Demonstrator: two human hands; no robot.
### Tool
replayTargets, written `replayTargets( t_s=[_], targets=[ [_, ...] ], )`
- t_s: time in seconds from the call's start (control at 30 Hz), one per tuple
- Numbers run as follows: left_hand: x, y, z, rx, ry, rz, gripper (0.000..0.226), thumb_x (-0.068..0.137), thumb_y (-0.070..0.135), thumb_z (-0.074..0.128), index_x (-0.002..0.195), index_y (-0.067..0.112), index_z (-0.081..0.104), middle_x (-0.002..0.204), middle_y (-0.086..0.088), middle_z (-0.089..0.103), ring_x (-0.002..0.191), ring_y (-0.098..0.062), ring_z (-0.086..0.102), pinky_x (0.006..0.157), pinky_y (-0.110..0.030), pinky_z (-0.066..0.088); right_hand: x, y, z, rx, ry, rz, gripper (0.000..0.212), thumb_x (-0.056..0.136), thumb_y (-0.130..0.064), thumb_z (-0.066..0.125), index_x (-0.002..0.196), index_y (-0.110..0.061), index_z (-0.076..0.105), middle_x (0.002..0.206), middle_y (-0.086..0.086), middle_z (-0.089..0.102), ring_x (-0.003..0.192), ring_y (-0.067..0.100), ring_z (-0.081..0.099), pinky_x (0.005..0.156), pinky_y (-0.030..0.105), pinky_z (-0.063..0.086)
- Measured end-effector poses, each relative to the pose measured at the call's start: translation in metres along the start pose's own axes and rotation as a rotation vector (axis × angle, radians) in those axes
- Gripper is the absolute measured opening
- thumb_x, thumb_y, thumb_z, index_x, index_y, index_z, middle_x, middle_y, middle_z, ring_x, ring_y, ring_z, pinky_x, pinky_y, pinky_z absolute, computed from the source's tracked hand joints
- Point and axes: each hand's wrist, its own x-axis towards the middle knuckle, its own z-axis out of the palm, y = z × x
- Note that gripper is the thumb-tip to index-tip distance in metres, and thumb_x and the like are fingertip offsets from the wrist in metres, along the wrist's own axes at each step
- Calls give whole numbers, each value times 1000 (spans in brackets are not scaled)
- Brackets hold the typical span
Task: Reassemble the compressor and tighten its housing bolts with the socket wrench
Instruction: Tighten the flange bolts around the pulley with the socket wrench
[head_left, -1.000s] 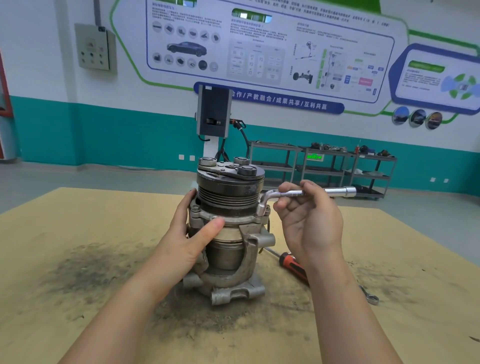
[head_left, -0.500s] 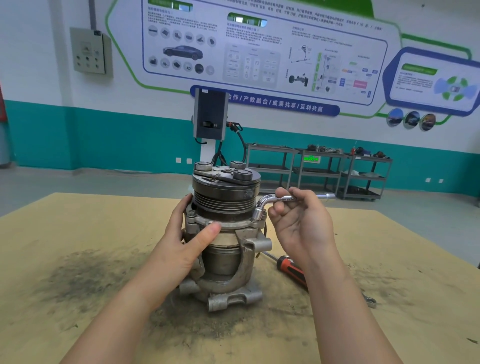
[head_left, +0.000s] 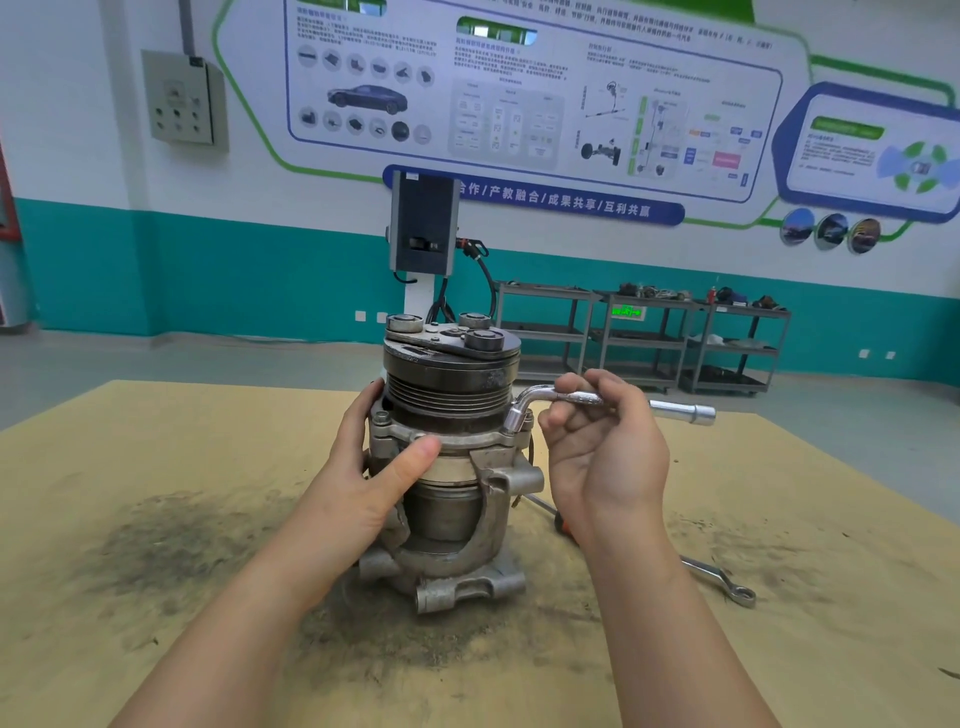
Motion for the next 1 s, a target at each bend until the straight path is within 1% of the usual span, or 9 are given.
replayTargets(
  t_s=[0.2, 0.37, 0.47, 0.53, 0.6, 0.7, 0.77, 0.9, 1.0],
  targets=[
    [0, 0, 0, 11, 0, 4, 96, 54, 79, 66, 139, 62, 26, 129, 38, 51, 122, 3, 52, 92, -19, 40, -9, 0, 2, -138, -33, -137, 21, 98, -4, 35, 86, -11, 51, 64, 7, 66, 43, 17, 52, 46, 24, 47],
    [-1, 1, 0, 14, -9, 3, 103, 45, 88, 68, 137, 64, 28, 129, 38, 51, 121, 7, 52, 93, -19, 41, -25, 14, 6, -419, -24, -498, 15, 91, -13, 44, 82, -15, 56, 70, 5, 69, 51, 15, 54, 51, 21, 46],
    [0, -1, 0, 14, 0, 2, 102, 42, 89, 69, 134, 67, 30, 128, 34, 55, 122, 1, 55, 98, -26, 43, -33, 28, 5, -686, -205, -759, 17, 93, -15, 45, 87, -21, 59, 80, -2, 64, 70, 12, 59, 64, 23, 49],
    [1, -2, -1, 12, -1, -2, 98, 44, 87, 71, 132, 68, 31, 125, 27, 62, 113, -4, 62, 103, -41, 47, -37, 38, 3, -912, -382, -887, 18, 95, -15, 45, 95, -11, 62, 85, -2, 62, 79, 13, 60, 70, 29, 51],
    [1, -2, -2, 16, -11, -20, 94, 47, 86, 72, 130, 70, 31, 121, 20, 66, 102, -10, 66, 101, -53, 47, -40, 44, 2, -1049, -457, -962, 21, 96, -15, 45, 100, -3, 62, 87, 4, 63, 79, 19, 61, 69, 37, 52],
    [0, 0, -3, 30, -13, -17, 102, 44, 88, 71, 135, 66, 29, 131, 24, 59, 121, -10, 58, 104, -46, 45, -40, 36, 8, -892, -363, -797, 14, 97, -20, 43, 97, -16, 57, 85, -6, 61, 76, 9, 59, 67, 27, 52],
    [-1, 3, -3, 56, -10, -13, 115, 40, 90, 69, 141, 60, 23, 140, 32, 45, 130, -4, 48, 109, -38, 39, -35, 24, 11, -694, -219, -613, 13, 98, -18, 43, 92, -21, 53, 81, -2, 64, 65, 8, 59, 60, 21, 49],
    [7, 17, -9, 142, -14, -25, 128, 48, 71, 78, 151, 48, 5, 153, 24, 27, 139, -5, 35, 117, -43, 31, -16, -2, 9, -253, -81, -161, 15, 102, -6, 37, 95, -10, 49, 63, 7, 67, 45, 15, 55, 45, 24, 48],
    [19, 29, -16, 282, -106, -7, 123, 51, 60, 81, 153, 42, 14, 150, 21, 37, 134, -4, 42, 115, -38, 35, -7, -9, 6, -132, -77, -12, 15, 101, -4, 36, 95, -9, 49, 61, 8, 65, 43, 15, 53, 43, 24, 46]
  ],
)
